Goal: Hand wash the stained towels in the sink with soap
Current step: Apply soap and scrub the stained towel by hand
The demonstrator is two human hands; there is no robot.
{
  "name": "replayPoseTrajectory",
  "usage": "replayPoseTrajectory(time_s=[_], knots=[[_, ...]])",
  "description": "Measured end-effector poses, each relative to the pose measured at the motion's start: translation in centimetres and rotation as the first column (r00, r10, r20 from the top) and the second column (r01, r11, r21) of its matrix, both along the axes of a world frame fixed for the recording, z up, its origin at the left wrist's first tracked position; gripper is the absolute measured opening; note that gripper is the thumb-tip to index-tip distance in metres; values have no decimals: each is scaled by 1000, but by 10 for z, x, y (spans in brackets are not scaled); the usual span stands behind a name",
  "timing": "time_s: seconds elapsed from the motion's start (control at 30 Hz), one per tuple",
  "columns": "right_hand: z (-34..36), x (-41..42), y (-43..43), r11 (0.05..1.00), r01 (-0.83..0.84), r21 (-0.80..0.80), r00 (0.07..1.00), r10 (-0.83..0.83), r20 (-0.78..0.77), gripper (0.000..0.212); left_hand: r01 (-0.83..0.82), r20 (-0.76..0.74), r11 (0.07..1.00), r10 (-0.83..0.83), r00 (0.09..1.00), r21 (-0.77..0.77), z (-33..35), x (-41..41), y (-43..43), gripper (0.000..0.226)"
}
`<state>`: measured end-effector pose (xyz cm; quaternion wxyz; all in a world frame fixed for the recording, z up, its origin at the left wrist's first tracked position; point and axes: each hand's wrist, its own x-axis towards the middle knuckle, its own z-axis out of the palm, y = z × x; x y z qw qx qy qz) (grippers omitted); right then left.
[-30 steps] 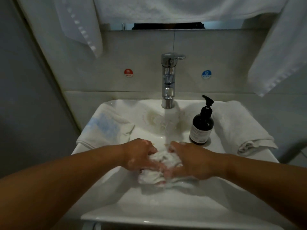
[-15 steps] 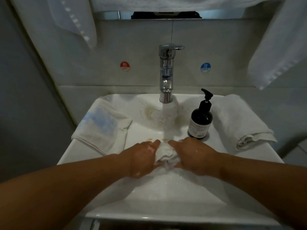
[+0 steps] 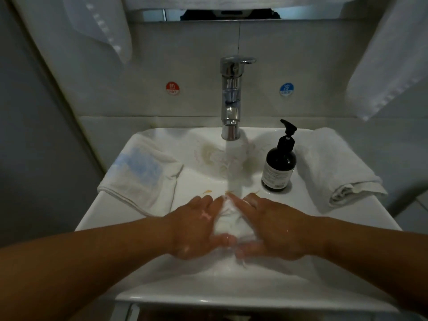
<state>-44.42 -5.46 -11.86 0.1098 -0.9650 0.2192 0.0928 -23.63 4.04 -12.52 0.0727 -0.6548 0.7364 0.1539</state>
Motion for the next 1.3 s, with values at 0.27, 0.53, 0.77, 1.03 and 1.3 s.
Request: replayPoseTrajectory(time_s=[0.27, 0.53, 0.77, 1.03, 1.3], knots=[[6, 14, -16, 997, 57, 54, 962, -69, 263, 33, -56, -101, 979, 37, 994, -196, -9, 10, -27, 36], [8, 8, -9, 995, 97, -2, 988, -96, 119, 77, -156, -316, 976, 102, 943, -150, 5, 12, -17, 57], [-1, 7, 9, 998, 4, -56, 1000, -5, -29, 116, -13, -253, 1000, 12, 967, -3, -11, 6, -4, 92], [1, 11, -8, 990, 102, 96, 981, -116, 153, 61, -110, -212, 992, 94, 973, -68, 5, 3, -18, 43], [7, 7, -4, 971, 102, 217, 985, -129, 116, 69, -235, -402, 970, 189, 896, -69, 12, 13, -16, 48]])
